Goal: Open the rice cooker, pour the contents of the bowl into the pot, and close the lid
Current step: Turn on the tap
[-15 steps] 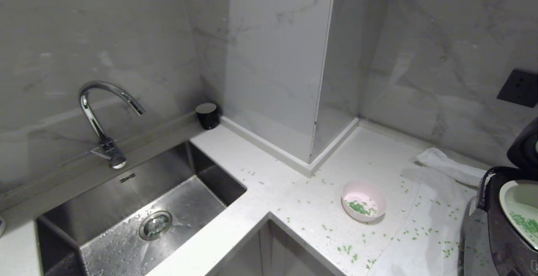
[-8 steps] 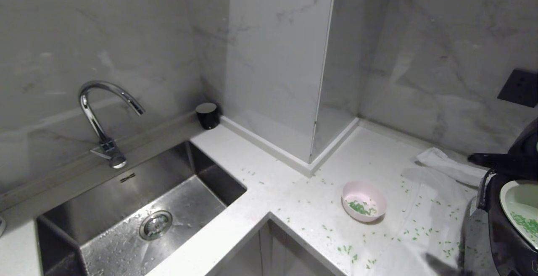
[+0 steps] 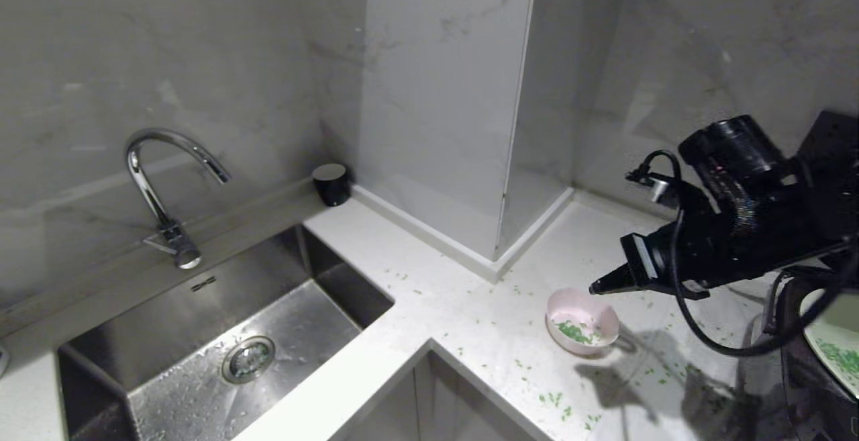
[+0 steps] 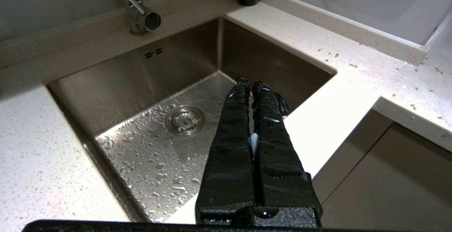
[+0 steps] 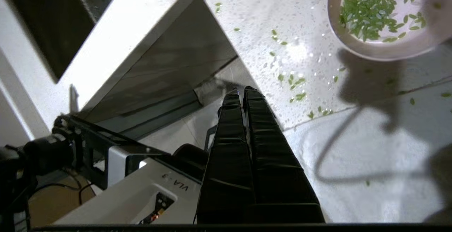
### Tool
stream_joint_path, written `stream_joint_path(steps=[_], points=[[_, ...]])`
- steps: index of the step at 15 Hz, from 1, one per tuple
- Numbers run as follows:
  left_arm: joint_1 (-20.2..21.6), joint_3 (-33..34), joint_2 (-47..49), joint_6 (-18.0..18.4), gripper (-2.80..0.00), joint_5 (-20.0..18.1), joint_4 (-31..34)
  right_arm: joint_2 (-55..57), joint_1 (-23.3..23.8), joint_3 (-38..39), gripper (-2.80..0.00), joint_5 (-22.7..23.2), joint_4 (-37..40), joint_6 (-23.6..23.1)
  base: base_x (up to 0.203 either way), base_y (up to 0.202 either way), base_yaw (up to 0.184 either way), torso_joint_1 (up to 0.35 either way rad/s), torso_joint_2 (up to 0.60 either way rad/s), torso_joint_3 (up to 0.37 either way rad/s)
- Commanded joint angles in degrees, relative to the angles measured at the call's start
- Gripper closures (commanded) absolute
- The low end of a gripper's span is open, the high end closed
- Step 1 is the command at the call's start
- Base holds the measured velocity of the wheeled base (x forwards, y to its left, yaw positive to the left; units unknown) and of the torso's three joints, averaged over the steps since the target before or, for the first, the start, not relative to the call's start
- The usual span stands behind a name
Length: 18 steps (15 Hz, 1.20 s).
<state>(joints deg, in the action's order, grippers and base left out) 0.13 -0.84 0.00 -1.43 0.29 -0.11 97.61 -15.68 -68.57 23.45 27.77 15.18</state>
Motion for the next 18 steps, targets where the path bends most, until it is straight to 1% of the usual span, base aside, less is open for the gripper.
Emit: stream_joint_path(steps=[1,2,3,4,5,6,8,10,12,15,18], points=[[-0.05,0.05,-0.09,-0.16,0.0,-0.03,-0.07,12.22,-0.09,-5.24,0.0,-1.65,0.57,0.04,0.0,0.0,0.0,0.0,0.0,0.0],[-0.05,0.05,-0.09,-0.16,0.0,-0.03,-0.07,13.87,-0.12,-6.56,0.0,-4.84,0.72,-0.2,0.0,0.0,0.0,0.0,0.0,0.0],[-0.05,0.05,-0.09,-0.16,0.0,-0.03,-0.07,14.9,-0.19,-6.83,0.0,-6.96,0.78,-0.5,0.0,0.0,0.0,0.0,0.0,0.0],[-0.05,0.05,-0.09,-0.16,0.0,-0.03,0.02,15.71,-0.27,-6.57,0.0,-7.27,0.79,-0.91,0.0,0.0,0.0,0.0,0.0,0.0],[-0.05,0.05,-0.09,-0.16,0.0,-0.03,0.02,16.85,-0.3,-6.45,-2.8,-7.48,0.79,-1.05,0.0,0.0,0.0,0.0,0.0,0.0],[-0.05,0.05,-0.09,-0.16,0.0,-0.03,0.02,18.37,-0.28,-6.73,-2.8,-8.21,0.77,-1.1,0.0,0.0,0.0,0.0,0.0,0.0],[-0.13,0.05,-0.09,-0.16,0.0,-0.03,0.02,21.91,-0.44,-7.56,-2.8,-12.02,0.58,-1.13,0.0,0.0,0.0,0.0,0.0,0.0],[-0.13,0.05,-0.09,-0.16,0.0,-0.03,0.1,24.44,-2.25,-8.38,-2.8,-15.3,0.53,-1.17,0.0,0.0,0.0,0.0,0.0,0.0],[-0.13,0.05,-0.09,-0.16,0.0,-0.03,0.11,26.67,-2.9,-9.45,-2.8,-17.84,0.46,-1.18,0.0,0.0,0.0,0.0,0.0,0.0],[-0.13,0.05,-0.09,-0.16,0.0,-0.03,0.11,29.8,-3.03,-12.91,-2.8,-18.34,0.44,-1.13,0.0,0.0,0.0,0.0,0.0,0.0],[-0.13,0.05,-0.09,-0.16,0.0,-0.03,0.11,32.18,-3.3,-14.75,-2.8,-19.55,0.5,-1.19,0.0,0.0,0.0,0.0,0.0,0.0]])
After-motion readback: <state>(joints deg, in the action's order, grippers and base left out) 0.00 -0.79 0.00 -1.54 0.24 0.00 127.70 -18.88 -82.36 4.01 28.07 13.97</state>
